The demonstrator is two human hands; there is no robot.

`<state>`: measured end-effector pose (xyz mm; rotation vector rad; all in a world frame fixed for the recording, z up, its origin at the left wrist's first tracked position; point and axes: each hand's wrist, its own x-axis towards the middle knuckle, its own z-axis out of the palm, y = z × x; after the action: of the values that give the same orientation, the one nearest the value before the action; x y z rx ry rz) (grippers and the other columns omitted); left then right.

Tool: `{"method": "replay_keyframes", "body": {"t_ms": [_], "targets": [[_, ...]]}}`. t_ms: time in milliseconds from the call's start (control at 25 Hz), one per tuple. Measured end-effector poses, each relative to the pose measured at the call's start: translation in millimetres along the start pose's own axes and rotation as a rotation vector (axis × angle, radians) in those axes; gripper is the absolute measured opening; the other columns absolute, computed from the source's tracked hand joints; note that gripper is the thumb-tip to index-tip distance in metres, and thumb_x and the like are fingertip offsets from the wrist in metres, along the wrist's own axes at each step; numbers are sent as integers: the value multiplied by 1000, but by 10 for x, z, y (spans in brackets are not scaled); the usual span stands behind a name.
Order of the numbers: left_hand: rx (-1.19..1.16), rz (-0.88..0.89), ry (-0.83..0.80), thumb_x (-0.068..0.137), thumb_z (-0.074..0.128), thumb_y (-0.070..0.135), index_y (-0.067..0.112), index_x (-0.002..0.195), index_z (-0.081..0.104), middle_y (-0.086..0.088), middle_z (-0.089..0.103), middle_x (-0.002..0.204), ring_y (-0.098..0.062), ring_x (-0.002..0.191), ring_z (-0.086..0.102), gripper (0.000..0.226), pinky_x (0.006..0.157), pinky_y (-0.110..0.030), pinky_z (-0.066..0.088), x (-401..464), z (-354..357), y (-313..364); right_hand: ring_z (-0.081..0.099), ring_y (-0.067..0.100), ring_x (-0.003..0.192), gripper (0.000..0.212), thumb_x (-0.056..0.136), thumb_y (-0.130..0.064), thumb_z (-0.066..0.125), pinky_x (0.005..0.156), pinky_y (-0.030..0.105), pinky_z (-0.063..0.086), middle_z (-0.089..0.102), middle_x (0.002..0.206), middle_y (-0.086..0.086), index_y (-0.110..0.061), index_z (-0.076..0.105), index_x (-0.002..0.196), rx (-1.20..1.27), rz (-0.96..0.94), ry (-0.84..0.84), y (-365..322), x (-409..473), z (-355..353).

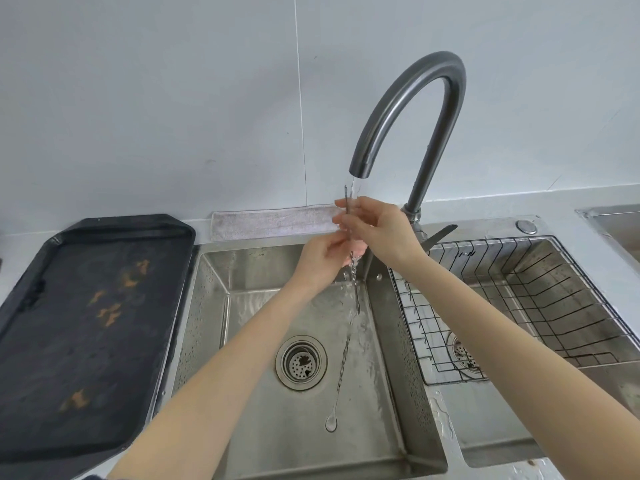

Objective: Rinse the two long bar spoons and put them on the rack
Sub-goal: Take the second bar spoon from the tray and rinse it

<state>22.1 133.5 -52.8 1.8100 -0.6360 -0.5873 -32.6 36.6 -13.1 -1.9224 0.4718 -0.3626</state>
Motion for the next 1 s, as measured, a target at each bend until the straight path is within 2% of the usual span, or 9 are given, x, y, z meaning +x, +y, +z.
{"method": "replay_keyframes", "body": {"t_ms": [80,160,200,320,400,560,720,840,1000], "targets": [[-28,16,1,91,51,18,5,107,65,-21,70,103,-33,97,65,25,94,-42,52,17,-16,-12,63,4,74,15,85,-15,61,79,13,49,68,81,-1,-14,69,98,-58,2,30,20,7,-4],[-79,-21,14,90,54,18,4,110,64,-17,70,105,-28,102,65,27,98,-48,48,11,-6,-36,58,-5,60,13,85,-16,62,67,5,47,67,74,-3,-15,70,95,-58,15,62,25,29,0],[-86,-30,29,89,56,20,6,109,65,-13,70,102,-24,99,66,26,99,-47,48,12,3,-70,59,-2,60,13,85,-16,62,68,9,49,67,75,-1,-15,70,94,-46,25,81,25,39,-1],[-39,-54,56,85,62,24,14,108,68,-5,73,99,-11,90,66,26,102,-42,47,-25,9,-198,67,29,80,10,85,-23,63,82,40,56,70,79,9,-18,70,79,-24,48,135,21,60,18],[-38,-95,36,84,63,20,16,110,67,-7,73,104,-9,91,65,27,103,-39,46,-57,5,-312,66,37,86,19,85,-27,62,84,47,54,71,77,9,-26,63,65,-18,59,148,23,63,46],[-6,-153,18,84,62,15,14,108,68,-7,71,111,-13,97,65,24,101,-37,48,-120,2,-557,63,18,67,20,86,-26,61,75,36,56,64,67,-8,-25,61,66,27,97,155,142,126,122],[-61,-234,18,87,57,7,4,109,66,-20,70,106,-6,72,59,24,75,-23,51,-154,39,-768,59,14,67,11,88,-17,59,55,10,54,64,76,4,-12,65,81,10,192,63,427,82,287],[-66,-281,14,87,58,9,3,110,65,-11,67,95,-6,70,58,25,72,-23,52,-167,86,-912,57,15,76,16,85,-13,58,66,18,47,62,76,0,-11,68,97,-146,270,-67,733,-11,491],[-32,-393,0,87,59,10,1,110,64,-8,62,89,-13,69,59,25,54,-10,54,-253,147,-1172,54,16,82,23,86,-12,56,77,23,40,65,90,7,-8,65,106,-204,398,-181,1101,-134,765]]}}
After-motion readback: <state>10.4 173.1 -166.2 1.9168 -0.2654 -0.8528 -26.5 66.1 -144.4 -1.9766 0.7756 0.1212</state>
